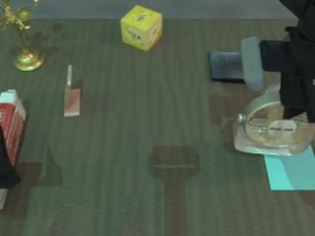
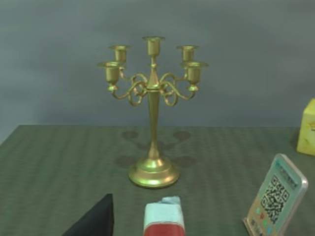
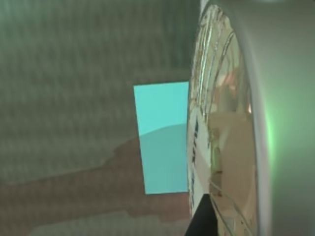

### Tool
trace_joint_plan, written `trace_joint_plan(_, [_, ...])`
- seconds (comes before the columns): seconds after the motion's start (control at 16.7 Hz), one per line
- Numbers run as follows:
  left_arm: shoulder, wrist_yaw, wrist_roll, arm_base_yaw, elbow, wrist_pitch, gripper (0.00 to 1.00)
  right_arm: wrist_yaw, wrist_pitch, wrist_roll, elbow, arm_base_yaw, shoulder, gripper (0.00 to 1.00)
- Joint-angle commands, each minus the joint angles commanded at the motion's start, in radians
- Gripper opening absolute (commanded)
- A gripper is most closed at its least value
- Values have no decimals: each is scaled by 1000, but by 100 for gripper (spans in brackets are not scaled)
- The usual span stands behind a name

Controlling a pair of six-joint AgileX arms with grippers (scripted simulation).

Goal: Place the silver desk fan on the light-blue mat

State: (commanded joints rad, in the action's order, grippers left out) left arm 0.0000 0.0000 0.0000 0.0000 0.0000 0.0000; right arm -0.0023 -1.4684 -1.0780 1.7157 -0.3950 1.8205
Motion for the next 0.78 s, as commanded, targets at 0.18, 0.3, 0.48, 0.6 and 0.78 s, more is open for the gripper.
trace_joint_plan(0.18, [0, 0, 0, 0, 0, 0, 100, 0, 64, -135, -196, 75, -128, 0])
trace_joint_plan(0.3, [0, 0, 0, 0, 0, 0, 100, 2, 90, -198, -277, 111, -185, 0])
trace_joint_plan(0.48, [0, 0, 0, 0, 0, 0, 100, 4, 103, -234, -319, 131, -215, 0])
trace_joint_plan(0.6, [0, 0, 0, 0, 0, 0, 100, 4, 103, -234, -319, 131, -215, 0])
trace_joint_plan(0.78, [0, 0, 0, 0, 0, 0, 100, 3, 104, -231, -320, 127, -211, 0])
